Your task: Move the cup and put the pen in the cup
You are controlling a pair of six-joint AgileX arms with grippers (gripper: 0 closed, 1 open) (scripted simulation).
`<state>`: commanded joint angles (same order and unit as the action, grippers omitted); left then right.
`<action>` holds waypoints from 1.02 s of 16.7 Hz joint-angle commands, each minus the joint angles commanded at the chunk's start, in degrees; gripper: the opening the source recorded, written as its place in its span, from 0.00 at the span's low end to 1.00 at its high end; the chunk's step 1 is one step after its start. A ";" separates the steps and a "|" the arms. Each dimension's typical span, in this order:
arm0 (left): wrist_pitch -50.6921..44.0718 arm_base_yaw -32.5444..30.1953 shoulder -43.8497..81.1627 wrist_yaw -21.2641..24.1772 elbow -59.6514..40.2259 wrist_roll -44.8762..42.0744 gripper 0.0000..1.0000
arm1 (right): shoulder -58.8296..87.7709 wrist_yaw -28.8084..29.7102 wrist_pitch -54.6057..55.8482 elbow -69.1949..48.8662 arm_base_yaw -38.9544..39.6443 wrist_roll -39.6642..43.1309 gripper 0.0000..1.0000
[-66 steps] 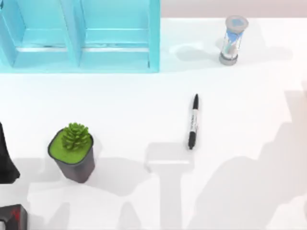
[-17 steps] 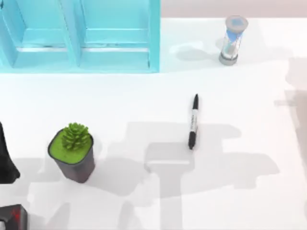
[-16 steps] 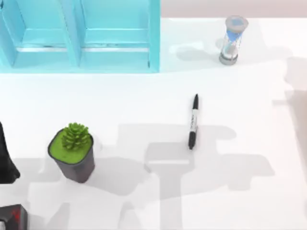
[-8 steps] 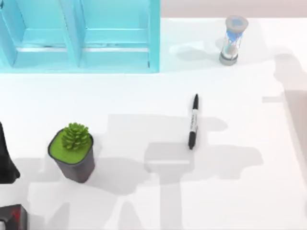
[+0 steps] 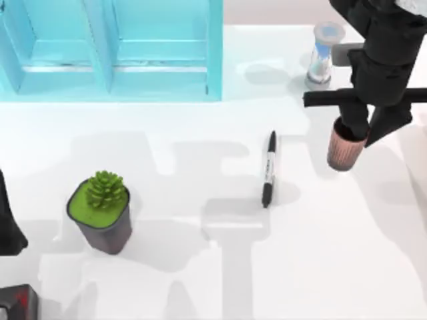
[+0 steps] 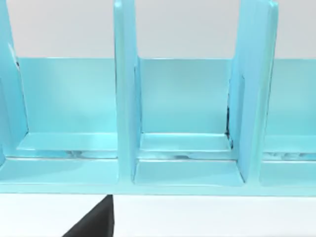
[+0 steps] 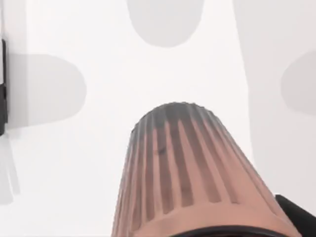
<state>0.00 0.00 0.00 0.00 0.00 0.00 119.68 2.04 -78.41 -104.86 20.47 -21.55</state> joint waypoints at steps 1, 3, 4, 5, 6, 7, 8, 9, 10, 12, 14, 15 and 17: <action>0.00 0.00 0.00 0.00 0.00 0.00 1.00 | 0.73 0.14 0.57 -0.24 0.91 -0.91 0.00; 0.00 0.00 0.00 0.00 0.00 0.00 1.00 | 0.97 0.20 0.78 -0.31 1.21 -1.21 0.00; 0.00 0.00 0.00 0.00 0.00 0.00 1.00 | 0.97 0.20 0.78 -0.31 1.21 -1.21 0.00; 0.00 0.00 0.00 0.00 0.00 0.00 1.00 | 0.96 -0.06 0.65 -0.07 1.02 -1.29 0.00; 0.00 0.00 0.00 0.00 0.00 0.00 1.00 | 0.94 -0.03 0.87 0.14 1.02 -1.31 0.00; 0.00 0.00 0.00 0.00 0.00 0.00 1.00 | 1.02 0.00 1.68 0.94 1.09 -1.38 0.00; 0.00 0.00 0.00 0.00 0.00 0.00 1.00 | 1.21 0.03 3.06 2.20 1.20 -1.44 0.00; 0.00 0.00 0.00 0.00 0.00 0.00 1.00 | 1.40 0.06 5.04 3.64 1.32 -1.48 0.00; 0.00 0.00 0.00 0.00 0.00 0.00 1.00 | 1.56 0.09 7.21 5.15 1.43 -1.53 0.00; 0.00 0.00 0.00 0.00 0.00 0.00 1.00 | 2.00 0.17 9.87 7.52 1.66 -1.64 0.00; 0.00 0.00 0.00 0.00 0.00 0.00 1.00 | 2.26 0.18 10.28 7.92 1.75 -1.76 0.00; 0.00 0.00 0.00 0.00 0.00 0.00 1.00 | 2.26 0.18 10.28 7.92 1.75 -1.76 0.00; 0.00 0.00 0.00 0.00 0.00 0.00 1.00 | 2.26 0.18 10.28 7.92 1.75 -1.76 0.08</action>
<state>0.00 0.00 0.00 0.00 0.00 0.00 121.94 2.21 -68.13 -96.94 22.22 -23.31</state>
